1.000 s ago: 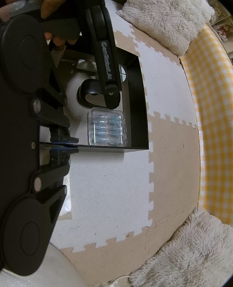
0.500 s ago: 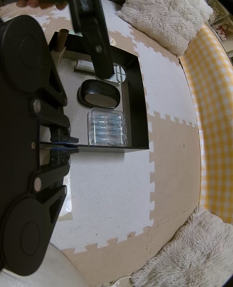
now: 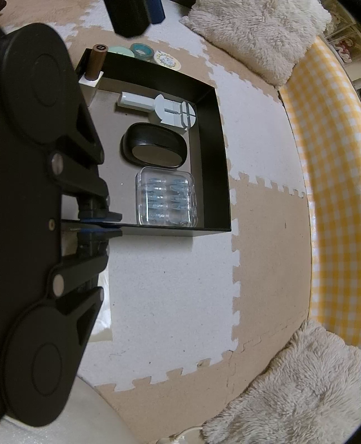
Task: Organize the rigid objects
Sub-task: 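Move the left gripper to the mint-green tape measure and grasp it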
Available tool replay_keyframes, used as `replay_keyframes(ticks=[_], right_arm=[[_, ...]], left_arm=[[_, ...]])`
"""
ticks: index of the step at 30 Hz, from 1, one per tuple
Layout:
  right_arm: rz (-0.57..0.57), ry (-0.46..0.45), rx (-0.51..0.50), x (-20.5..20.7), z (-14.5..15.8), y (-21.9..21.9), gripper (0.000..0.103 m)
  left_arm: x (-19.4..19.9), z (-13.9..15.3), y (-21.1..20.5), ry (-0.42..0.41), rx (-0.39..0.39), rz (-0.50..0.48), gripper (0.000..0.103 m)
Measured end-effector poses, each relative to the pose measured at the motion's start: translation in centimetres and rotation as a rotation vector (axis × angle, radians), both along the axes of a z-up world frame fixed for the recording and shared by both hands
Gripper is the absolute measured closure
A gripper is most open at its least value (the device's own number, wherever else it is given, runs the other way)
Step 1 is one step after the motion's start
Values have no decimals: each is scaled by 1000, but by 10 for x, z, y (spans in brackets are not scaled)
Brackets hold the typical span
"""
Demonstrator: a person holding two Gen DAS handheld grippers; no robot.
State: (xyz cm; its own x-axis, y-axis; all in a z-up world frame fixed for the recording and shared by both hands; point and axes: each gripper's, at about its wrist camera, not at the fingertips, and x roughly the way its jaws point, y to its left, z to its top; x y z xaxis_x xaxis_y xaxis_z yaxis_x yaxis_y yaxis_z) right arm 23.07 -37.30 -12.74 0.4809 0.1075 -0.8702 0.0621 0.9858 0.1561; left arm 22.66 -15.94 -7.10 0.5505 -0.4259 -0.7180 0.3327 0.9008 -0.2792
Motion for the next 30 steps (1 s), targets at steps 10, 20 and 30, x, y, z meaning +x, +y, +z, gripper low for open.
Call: replay_keyframes(ticks=[10, 20, 30], right_arm=[[2, 0, -5, -1, 0, 1, 98], [8, 2, -16, 0, 0, 2, 98], [16, 6, -32, 0, 1, 4, 98]], left_arm=[[-9, 13, 44, -75, 28, 51, 0], [-3, 0, 98, -93, 104, 186, 0], [12, -54, 130, 20, 211, 196, 0]])
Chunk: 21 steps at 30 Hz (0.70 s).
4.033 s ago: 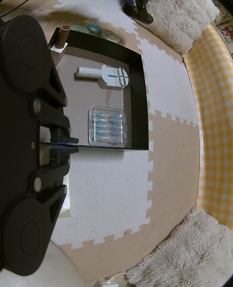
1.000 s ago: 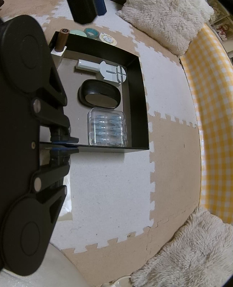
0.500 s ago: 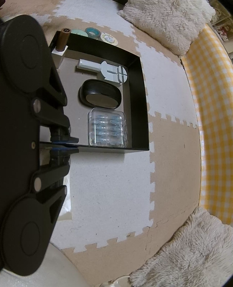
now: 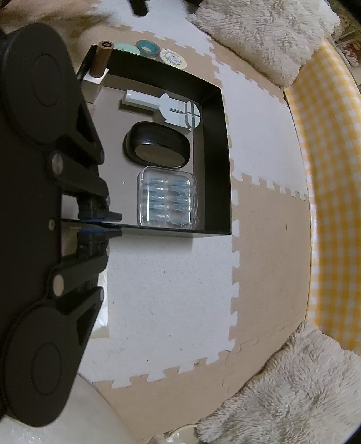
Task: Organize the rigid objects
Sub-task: 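Move the left gripper to the mint-green tape measure and grasp it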
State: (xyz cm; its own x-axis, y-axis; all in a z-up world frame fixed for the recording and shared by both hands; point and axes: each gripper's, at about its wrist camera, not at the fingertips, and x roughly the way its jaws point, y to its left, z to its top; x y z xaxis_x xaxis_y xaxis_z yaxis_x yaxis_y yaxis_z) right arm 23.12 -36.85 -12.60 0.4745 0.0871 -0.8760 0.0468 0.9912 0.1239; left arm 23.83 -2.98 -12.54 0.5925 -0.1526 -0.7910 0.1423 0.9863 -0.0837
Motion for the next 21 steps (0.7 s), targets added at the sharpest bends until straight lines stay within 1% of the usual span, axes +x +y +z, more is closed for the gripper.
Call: replay_keyframes(ticks=[2, 6, 9, 11, 13, 17, 21], right_arm=[[1, 0, -1, 0, 0, 0, 98], [1, 0, -1, 1, 0, 0, 98], [0, 0, 2, 0, 0, 0, 98], [1, 0, 1, 1, 0, 0, 98], [1, 0, 2, 0, 0, 0, 98], [1, 0, 2, 0, 0, 0, 98], [1, 0, 1, 0, 0, 0, 98]], left_arm=[[2, -12, 1, 38, 23, -5, 2], [2, -36, -5, 114, 69, -62, 20], [1, -52, -13, 144, 96, -105, 28], [0, -58, -16, 136, 100, -121, 32], [0, -59, -19, 105, 113, -140, 32], [2, -61, -22, 52, 94, -164, 32], [6, -62, -27, 17, 85, -185, 34]])
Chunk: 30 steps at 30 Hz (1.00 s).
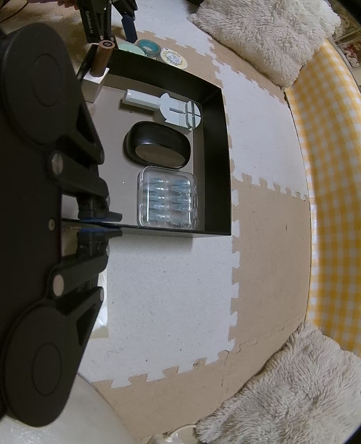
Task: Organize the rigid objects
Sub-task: 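Move the left gripper to the mint-green tape measure and grasp it, then carry the mint-green tape measure into the black box and release it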
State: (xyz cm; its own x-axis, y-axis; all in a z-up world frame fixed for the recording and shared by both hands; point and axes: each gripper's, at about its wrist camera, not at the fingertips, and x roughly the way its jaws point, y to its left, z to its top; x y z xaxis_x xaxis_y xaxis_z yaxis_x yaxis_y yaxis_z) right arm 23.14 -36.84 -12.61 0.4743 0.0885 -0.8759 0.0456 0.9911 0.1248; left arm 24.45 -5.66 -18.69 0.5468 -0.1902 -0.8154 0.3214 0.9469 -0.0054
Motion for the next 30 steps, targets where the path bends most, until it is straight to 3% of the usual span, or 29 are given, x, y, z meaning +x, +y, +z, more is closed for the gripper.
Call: replay_keyframes(ticks=[2, 5, 11, 19, 25, 30], right_arm=[[0, 0, -1, 0, 0, 0, 98], [0, 0, -1, 0, 0, 0, 98], [-1, 0, 2, 0, 0, 0, 98], [-1, 0, 1, 0, 0, 0, 98], [1, 1, -1, 1, 0, 0, 98], [4, 2, -6, 1, -1, 0, 98]], left_arm=[[2, 0, -1, -8, -8, -1, 35], [4, 0, -3, -24, -8, -23, 52], [4, 5, -4, -18, 2, -17, 53], [-1, 47, -3, -64, -111, 8, 53], [-20, 86, -33, -123, -220, -99, 53], [-35, 94, -73, -131, -256, -232, 53]])
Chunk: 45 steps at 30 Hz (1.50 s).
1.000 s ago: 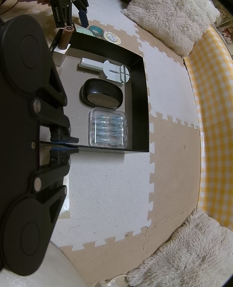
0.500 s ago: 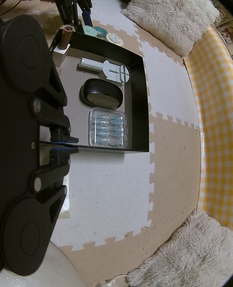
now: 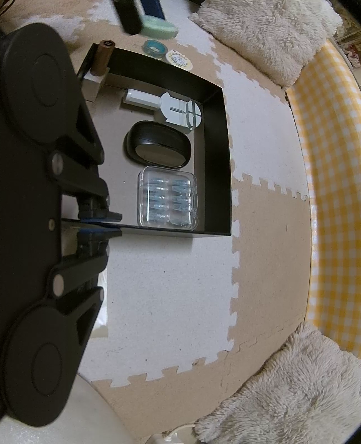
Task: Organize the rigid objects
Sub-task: 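Carry the mint-green tape measure into the black box and release it, then move the left gripper to the teal tape roll and grasp it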
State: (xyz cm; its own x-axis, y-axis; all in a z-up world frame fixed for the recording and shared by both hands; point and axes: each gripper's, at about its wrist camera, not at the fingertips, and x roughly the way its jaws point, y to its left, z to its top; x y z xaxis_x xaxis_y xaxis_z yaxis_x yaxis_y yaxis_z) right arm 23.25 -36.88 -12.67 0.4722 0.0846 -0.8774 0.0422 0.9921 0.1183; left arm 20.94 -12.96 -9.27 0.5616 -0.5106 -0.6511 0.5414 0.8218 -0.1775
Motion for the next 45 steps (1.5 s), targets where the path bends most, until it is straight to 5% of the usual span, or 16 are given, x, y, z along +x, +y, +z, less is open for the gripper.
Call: replay_keyframes(ticks=[7, 19, 45], right_arm=[[3, 0, -5, 0, 0, 0, 98], [2, 0, -5, 1, 1, 2, 98], [3, 0, -6, 0, 1, 2, 98]], left_arm=[[-7, -20, -43, -38, 70, -128, 53], [0, -47, -38, -34, 183, -143, 52], [-12, -28, -37, 4, 140, -178, 24]])
